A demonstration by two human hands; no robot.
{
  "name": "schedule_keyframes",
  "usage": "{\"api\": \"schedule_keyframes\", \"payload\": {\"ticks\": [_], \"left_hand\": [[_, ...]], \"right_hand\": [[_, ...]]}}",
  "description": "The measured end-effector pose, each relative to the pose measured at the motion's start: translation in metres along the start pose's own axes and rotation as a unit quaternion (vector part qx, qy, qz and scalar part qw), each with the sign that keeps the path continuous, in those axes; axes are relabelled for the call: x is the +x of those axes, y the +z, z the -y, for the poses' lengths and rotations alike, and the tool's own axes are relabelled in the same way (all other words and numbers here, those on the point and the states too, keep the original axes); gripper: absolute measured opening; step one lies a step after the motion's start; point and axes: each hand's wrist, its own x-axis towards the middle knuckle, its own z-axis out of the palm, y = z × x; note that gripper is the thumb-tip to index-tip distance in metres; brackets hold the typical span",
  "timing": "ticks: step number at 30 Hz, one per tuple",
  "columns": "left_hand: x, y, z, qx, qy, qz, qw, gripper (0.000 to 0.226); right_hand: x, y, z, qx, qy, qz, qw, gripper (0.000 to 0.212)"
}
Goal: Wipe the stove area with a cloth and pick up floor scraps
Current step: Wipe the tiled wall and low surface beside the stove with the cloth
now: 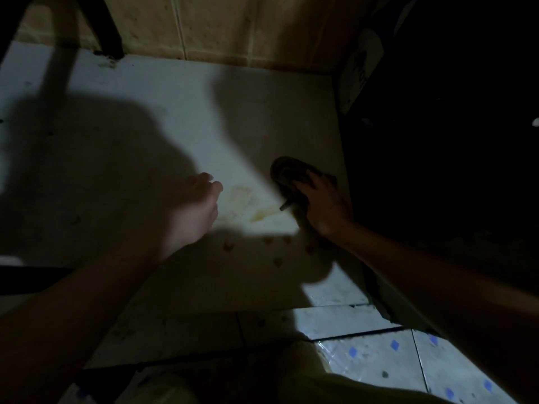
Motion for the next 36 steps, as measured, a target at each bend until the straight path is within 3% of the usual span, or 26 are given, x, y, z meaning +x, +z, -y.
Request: {"api": "schedule_keyframes", "payload": {"ticks": [11,16,19,25,28,32,36], "left_hand": [[-0.033,-0.004,0.014,0.020,-0.057,0.042,0.997,0.033],[-0.057,-0.009,0.030,0.060,-0.102,0.105,0.987,0.036],[-0.076,-0.012,0.038,0.030,-0.138,0.102,0.985,0.044],[-0.122,-0.011,0.048,0.061,-0.149,0.071,0.984,0.034],[-0.146,-0.008,0.050,0.094,-0.136,0.045,0.985,0.031],[-0.169,0.000,0.057,0.120,-0.132,0.098,0.979,0.032],[-0.179,-0.005,0.055,0.136,-0.110,0.074,0.982,0.033]], "right_hand": [[-0.043,0.011,0.034,-0.031,0.022,0.067,0.997,0.060],[-0.040,0.009,0.064,-0.056,0.009,0.064,0.996,0.061],[-0.033,0.014,0.089,-0.062,-0.030,0.066,0.995,0.055],[-0.018,0.029,0.147,-0.068,-0.092,0.114,0.987,0.057],[-0.014,0.038,0.166,-0.090,-0.137,0.095,0.982,0.051],[-0.013,0.046,0.184,-0.106,-0.204,0.091,0.969,0.049],[-0.023,0.048,0.188,-0.075,-0.317,0.043,0.945,0.041]]}}
